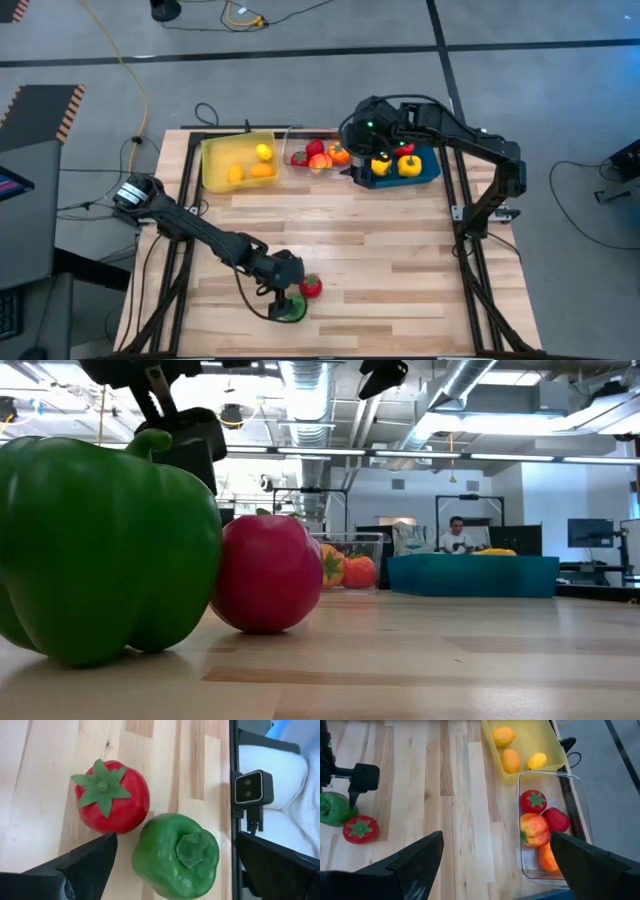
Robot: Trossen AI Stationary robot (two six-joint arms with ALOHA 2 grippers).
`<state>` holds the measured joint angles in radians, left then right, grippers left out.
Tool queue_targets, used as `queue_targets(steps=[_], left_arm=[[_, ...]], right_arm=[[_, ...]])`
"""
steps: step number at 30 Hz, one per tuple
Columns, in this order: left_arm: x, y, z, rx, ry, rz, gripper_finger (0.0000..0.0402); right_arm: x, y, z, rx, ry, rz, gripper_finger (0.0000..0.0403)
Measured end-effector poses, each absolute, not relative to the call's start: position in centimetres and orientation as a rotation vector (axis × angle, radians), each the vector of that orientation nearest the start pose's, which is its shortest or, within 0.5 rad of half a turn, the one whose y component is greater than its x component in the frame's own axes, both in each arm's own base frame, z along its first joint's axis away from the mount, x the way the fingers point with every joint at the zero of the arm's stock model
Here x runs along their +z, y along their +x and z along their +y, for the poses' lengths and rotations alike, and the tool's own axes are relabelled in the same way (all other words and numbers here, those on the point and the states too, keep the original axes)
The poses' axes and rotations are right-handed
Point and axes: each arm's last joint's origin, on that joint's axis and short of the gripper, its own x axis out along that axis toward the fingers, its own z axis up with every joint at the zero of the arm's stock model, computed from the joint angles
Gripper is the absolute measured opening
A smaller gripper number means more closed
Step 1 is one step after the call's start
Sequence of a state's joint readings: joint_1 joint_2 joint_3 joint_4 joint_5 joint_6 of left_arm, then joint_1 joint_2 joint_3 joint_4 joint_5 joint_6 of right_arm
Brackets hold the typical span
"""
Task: Sort produce into baskets
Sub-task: Put the green bell pepper into the blue bin
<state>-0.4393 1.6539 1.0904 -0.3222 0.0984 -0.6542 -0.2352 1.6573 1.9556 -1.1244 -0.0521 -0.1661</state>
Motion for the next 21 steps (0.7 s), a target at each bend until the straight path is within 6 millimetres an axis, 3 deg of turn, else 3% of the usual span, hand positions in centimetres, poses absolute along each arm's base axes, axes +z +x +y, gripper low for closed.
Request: queue_targets(steps=[12, 21], left_arm=[[21.4, 30.0, -17.0, -0.252, -0.323, 0.953, 0.0391], [21.4, 29.5, -18.0, -0.198, -0.243, 0.89, 0.0391]], right_arm=[[42.2, 31.3, -7.4, -0.099, -0.029, 0.876, 0.0392], [42.2, 31.3, -7.4, -0.107, -0.011, 0.877, 0.0392]])
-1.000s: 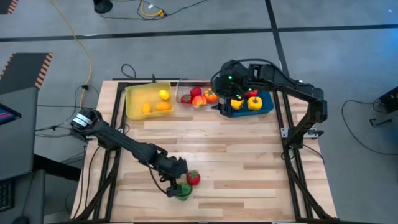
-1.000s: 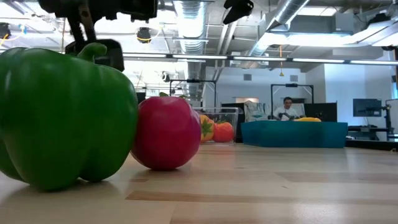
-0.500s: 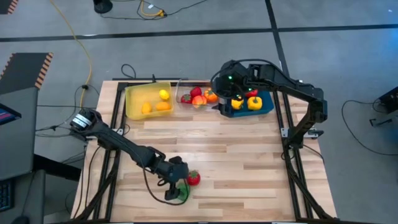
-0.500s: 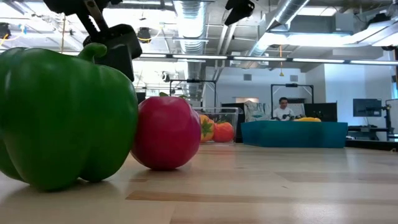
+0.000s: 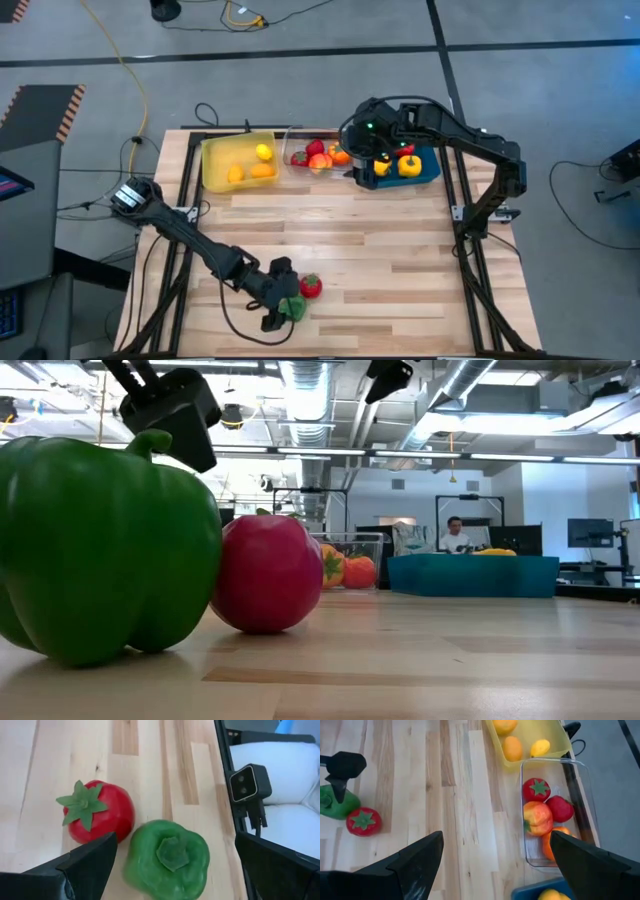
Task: Sort produce into baskets
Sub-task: Put the green bell pepper into the blue bin
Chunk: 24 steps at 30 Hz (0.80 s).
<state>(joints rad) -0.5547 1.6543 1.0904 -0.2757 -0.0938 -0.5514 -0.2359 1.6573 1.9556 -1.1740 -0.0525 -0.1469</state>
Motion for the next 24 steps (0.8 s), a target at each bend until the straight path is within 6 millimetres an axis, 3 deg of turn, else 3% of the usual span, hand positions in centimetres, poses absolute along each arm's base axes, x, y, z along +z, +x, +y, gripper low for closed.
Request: queue_targets(steps=[9, 24], left_arm=[[19.7, 29.4, -19.3, -0.246, -0.199, 0.945, 0.0391], [19.2, 29.4, -20.1, -0.253, -0.176, 0.93, 0.0391]], right_arm=[[42.2, 31.3, -7.4, -0.11, -0.003, 0.878, 0.0392], [42.2, 31.3, -7.4, -0.111, -0.003, 0.878, 0.0392]])
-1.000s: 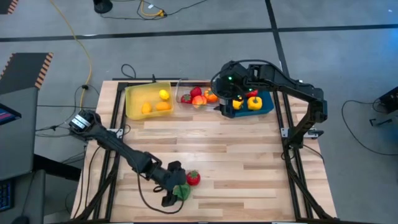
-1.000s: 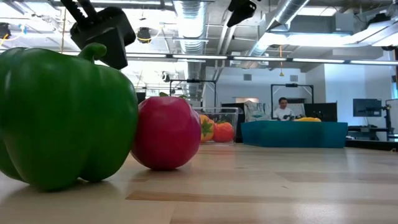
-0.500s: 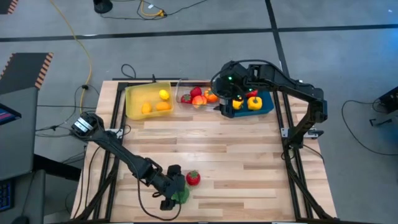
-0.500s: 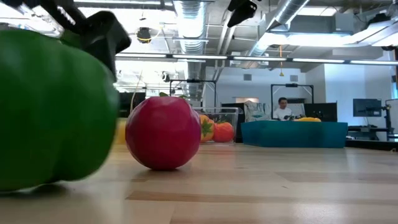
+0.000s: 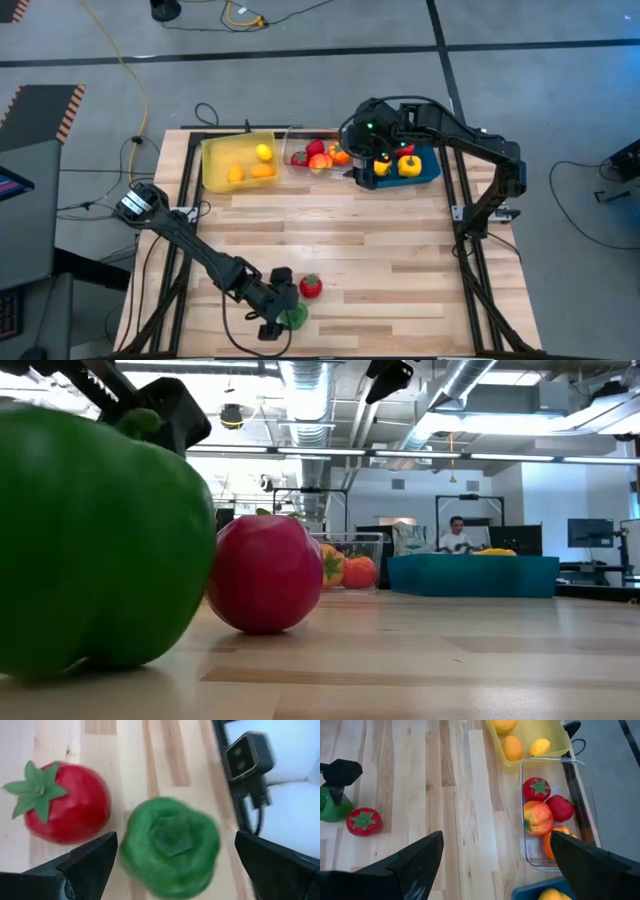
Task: Sort produce into baskets
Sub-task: Put the green bell pepper into the blue bin
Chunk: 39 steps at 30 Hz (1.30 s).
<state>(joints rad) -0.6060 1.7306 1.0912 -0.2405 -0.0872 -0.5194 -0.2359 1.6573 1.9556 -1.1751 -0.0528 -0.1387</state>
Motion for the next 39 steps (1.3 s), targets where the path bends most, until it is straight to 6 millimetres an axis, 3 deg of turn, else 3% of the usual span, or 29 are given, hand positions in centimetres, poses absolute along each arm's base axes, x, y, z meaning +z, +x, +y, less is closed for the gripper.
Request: queue_targets(steps=[39], left_arm=[[18.89, 29.08, -20.79, -0.358, 0.106, 0.871, 0.0391]], right_arm=[[41.97, 31.04, -7.31, -0.108, 0.002, 0.908, 0.0392]])
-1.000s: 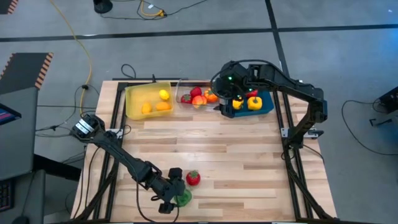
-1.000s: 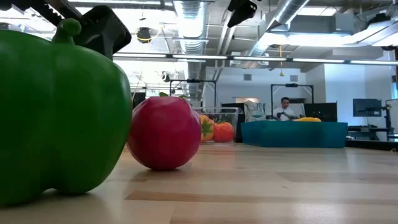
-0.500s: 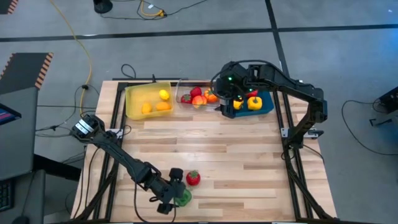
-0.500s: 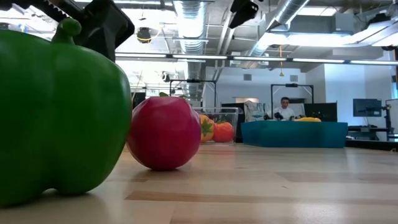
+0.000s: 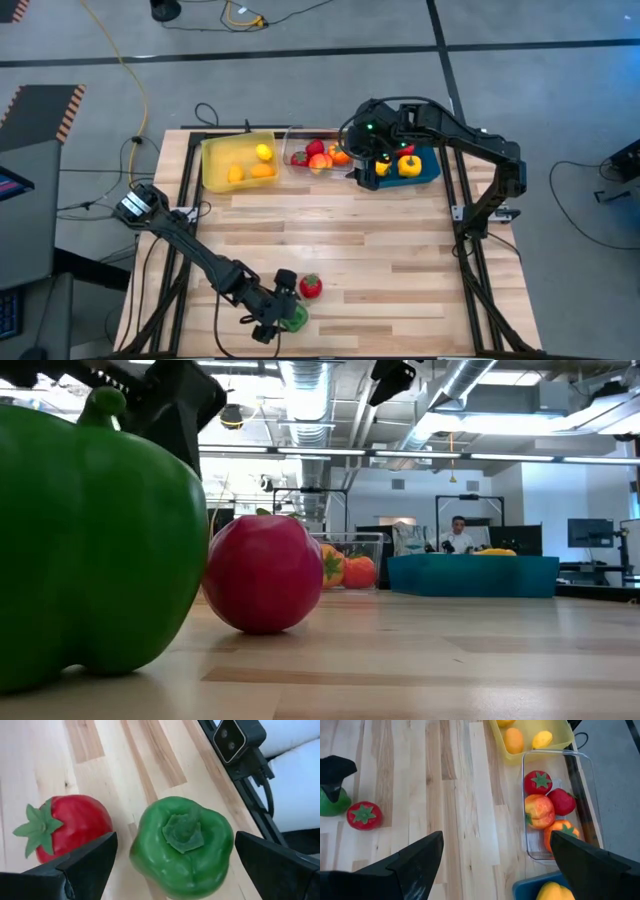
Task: Sort produce into baskets
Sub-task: Put the green bell pepper into the blue bin
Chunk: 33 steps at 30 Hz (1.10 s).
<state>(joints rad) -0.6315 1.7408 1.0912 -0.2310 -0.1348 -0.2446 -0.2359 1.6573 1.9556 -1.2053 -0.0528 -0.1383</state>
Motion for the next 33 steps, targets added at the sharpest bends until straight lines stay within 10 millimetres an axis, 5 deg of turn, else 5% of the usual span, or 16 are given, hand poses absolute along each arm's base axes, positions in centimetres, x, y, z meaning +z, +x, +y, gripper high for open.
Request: queue_targets(steps=[8, 19, 26, 33], left_arm=[[17.0, 29.3, -21.5, -0.404, 0.112, 0.924, 0.0391], [17.1, 29.7, -21.0, -0.297, 0.109, 0.886, 0.0369], [17.1, 30.1, -20.5, -0.261, 0.024, 0.901, 0.0309], [17.4, 30.7, -19.6, -0.219, -0.079, 0.902, 0.0303]], right_arm=[[41.9, 31.0, -7.3, -0.108, 0.003, 0.913, 0.0392], [41.9, 30.9, -7.2, -0.107, 0.004, 0.922, 0.0392], [43.6, 28.5, -6.5, -0.105, 0.0, 0.902, 0.0392], [45.3, 26.2, -4.6, -0.065, -0.025, 0.851, 0.0392]])
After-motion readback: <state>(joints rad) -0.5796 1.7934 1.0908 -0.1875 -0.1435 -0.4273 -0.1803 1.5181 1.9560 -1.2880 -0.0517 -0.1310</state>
